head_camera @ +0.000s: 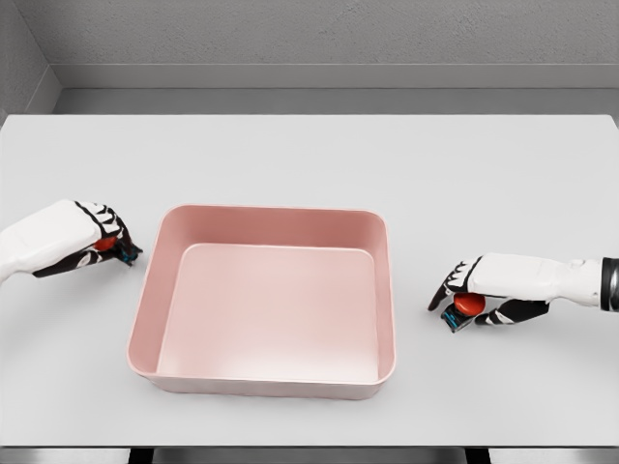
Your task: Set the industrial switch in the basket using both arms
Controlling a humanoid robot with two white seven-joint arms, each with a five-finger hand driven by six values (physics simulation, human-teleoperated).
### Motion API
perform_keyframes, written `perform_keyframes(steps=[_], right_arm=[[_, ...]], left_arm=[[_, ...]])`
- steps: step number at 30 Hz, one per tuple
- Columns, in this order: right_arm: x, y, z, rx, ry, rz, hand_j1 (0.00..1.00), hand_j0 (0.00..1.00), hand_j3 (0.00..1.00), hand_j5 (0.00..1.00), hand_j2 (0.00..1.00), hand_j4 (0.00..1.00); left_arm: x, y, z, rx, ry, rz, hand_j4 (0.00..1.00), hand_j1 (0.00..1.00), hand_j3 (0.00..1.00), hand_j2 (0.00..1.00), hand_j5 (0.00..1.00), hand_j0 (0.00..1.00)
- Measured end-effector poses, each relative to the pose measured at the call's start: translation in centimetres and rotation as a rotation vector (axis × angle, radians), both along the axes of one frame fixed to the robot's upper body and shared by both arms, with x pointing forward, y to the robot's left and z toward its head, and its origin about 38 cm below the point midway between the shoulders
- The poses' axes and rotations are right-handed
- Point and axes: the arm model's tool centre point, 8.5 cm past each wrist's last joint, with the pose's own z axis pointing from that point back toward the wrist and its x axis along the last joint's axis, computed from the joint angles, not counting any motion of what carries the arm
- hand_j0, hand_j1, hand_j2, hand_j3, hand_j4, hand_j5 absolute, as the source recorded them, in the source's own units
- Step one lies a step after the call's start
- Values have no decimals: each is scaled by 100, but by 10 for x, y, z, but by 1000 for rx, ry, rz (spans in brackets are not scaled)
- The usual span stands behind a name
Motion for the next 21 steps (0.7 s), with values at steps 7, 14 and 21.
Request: perform_keyframes(steps=[7,14,21], right_arm=[[0,0,1,-1,1,0,56,56,56,56,56,56],[1,0,3,-5,-5,2,51,51,51,51,51,51],[5,-1,11,-6,-28,3,50,50,50,50,50,50]], left_arm=[[-3,-1,22,0,-49,-14,39,39,39,39,39,39],[-6,-4,44,-13,-98,-34,39,39,39,39,39,39],[-6,-6,66,-35,-149,-46,39,39,39,39,39,39]])
